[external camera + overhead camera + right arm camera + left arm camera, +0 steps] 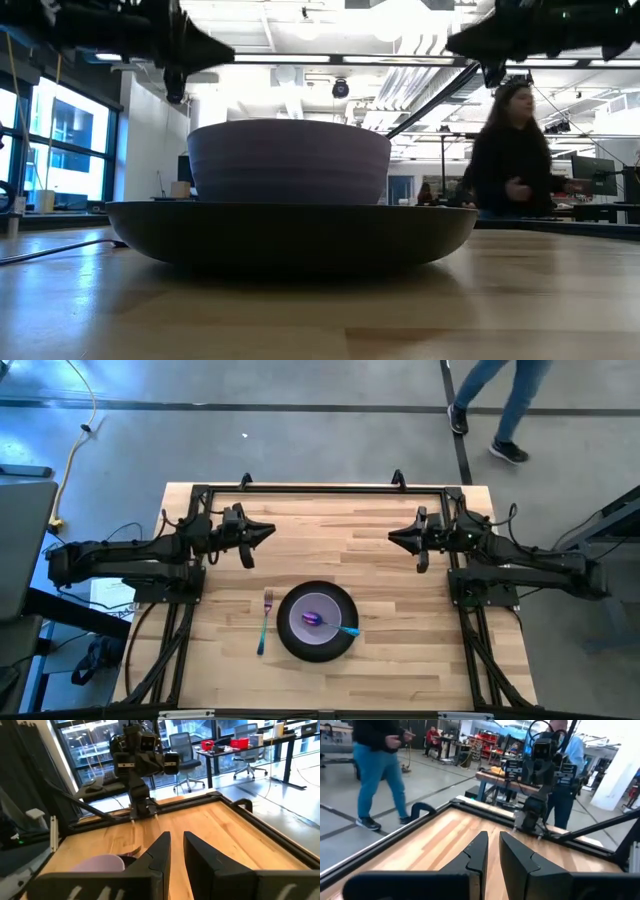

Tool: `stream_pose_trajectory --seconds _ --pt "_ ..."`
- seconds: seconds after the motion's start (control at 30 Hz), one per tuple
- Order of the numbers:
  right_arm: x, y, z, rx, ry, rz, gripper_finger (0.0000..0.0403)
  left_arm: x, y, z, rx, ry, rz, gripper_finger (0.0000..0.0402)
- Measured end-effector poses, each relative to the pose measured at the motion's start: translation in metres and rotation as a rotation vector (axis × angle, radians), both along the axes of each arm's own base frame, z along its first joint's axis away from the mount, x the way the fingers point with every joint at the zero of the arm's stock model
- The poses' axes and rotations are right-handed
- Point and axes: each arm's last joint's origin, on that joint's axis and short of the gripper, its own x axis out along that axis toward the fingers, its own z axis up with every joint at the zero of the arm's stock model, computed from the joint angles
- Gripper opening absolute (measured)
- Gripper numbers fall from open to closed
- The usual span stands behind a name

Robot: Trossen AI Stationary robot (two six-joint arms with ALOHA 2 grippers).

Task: Set table place
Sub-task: Return to Home Position

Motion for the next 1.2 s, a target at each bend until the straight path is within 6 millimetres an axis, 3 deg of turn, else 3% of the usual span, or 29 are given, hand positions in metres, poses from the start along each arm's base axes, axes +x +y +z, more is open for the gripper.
stream_pose_trajectory --seconds 0.27,0.57,0.9,1.2 --pt "-0.003 -0.007 -0.029 -0.021 -0.049 -0.003 0.0044 -0.009 0.002 -0.023 0.009 -0.072 0.014 0.0037" --pt "-0.006 0.004 -0.059 -0.044 -0.128 -0.070 0.0044 -0.013 -0.005 -0.044 -0.092 -0.056 -0.036 0.0037" --pt "-0.005 0.015 -0.073 -0.027 -0.091 -0.050 0.0044 -0.011 -0.013 -0.052 -0.078 0.015 -0.002 0.0037" --pt "-0.005 0.016 -0.079 -0.022 -0.029 -0.050 0.0044 -0.026 -0.017 -0.079 -0.120 -0.053 0.013 0.0037"
